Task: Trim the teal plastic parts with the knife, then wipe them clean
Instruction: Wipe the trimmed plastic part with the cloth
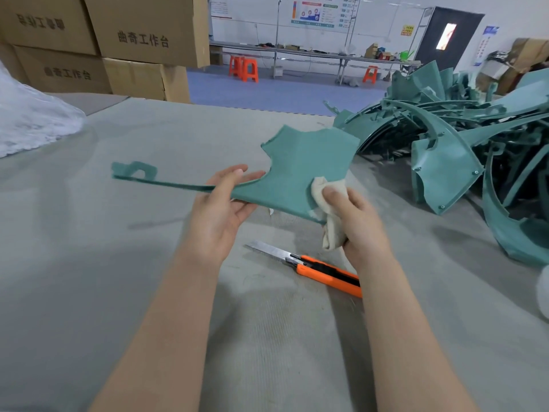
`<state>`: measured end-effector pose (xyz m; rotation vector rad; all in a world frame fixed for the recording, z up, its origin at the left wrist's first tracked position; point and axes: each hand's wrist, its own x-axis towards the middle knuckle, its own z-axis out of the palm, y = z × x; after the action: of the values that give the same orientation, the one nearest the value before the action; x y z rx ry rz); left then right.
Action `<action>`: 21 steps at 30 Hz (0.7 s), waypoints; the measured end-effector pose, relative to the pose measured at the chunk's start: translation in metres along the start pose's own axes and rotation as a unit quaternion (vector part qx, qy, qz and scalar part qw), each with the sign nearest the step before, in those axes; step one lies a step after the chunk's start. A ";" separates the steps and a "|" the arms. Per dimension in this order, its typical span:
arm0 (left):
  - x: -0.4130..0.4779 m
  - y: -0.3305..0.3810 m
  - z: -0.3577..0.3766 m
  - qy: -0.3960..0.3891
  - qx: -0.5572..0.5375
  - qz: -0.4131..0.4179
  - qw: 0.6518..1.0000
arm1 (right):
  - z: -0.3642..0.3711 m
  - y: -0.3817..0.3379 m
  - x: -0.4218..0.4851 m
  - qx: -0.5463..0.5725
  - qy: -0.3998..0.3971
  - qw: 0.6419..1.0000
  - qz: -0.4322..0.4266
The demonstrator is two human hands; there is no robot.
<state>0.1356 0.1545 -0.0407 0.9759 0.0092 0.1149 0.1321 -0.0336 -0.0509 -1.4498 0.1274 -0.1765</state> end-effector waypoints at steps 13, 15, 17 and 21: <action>-0.012 0.014 0.002 -0.152 -0.156 -0.112 0.970 | 0.015 -0.005 -0.008 -0.099 -0.088 0.975 -0.177; -0.014 0.012 0.003 -0.140 -0.146 -0.103 0.974 | 0.019 -0.001 -0.007 -0.153 -0.079 0.965 -0.196; -0.013 0.009 0.007 -0.103 -0.120 -0.101 0.982 | 0.018 -0.001 -0.006 -0.181 -0.067 0.960 -0.204; -0.011 0.004 0.010 -0.044 -0.039 -0.074 0.996 | 0.013 -0.005 -0.003 -0.161 0.094 0.959 -0.214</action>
<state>0.1245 0.1470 -0.0320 0.8993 -0.0037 -0.0631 0.1315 -0.0209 -0.0440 -1.7715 -0.0082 -0.6753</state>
